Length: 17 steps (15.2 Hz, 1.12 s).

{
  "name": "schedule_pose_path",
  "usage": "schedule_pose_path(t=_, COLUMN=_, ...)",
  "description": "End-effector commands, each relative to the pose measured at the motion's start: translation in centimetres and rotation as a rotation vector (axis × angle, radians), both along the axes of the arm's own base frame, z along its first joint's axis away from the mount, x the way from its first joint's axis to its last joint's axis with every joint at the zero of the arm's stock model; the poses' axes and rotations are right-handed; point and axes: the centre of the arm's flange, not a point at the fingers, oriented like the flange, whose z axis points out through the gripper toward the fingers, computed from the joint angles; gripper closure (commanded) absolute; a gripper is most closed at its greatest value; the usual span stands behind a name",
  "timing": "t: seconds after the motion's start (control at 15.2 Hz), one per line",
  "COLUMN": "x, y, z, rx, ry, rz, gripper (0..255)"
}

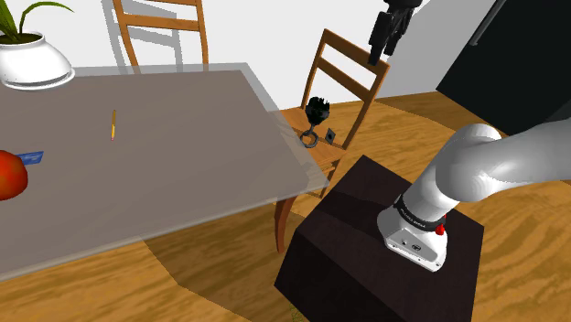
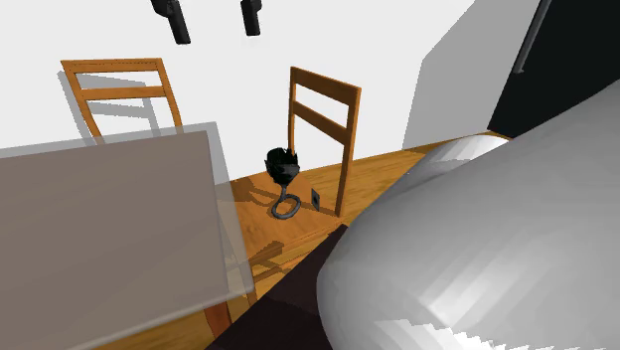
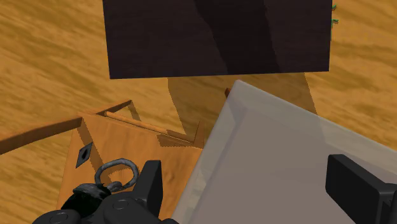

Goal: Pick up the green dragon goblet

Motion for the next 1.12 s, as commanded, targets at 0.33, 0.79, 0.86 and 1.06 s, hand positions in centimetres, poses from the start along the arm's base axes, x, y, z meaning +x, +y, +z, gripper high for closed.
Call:
schedule_pose_path(t=0.33, x=3.1, y=-4.5, z=-3.9, rx=0.015, ry=-0.008, rz=-0.013, gripper=0)
schedule_pose_path(t=0.79, x=7.3, y=-10.9, z=-9.3, rx=0.036, ry=-0.018, rz=-0.032, gripper=0)
schedule_pose_path(t=0.86, x=7.9, y=-11.8, z=-10.1, rx=0.039, ry=-0.020, rz=-0.035, gripper=0)
schedule_pose_path(t=1.06, x=9.7, y=-14.5, z=-12.5, rx=0.048, ry=-0.024, rz=-0.043, gripper=0)
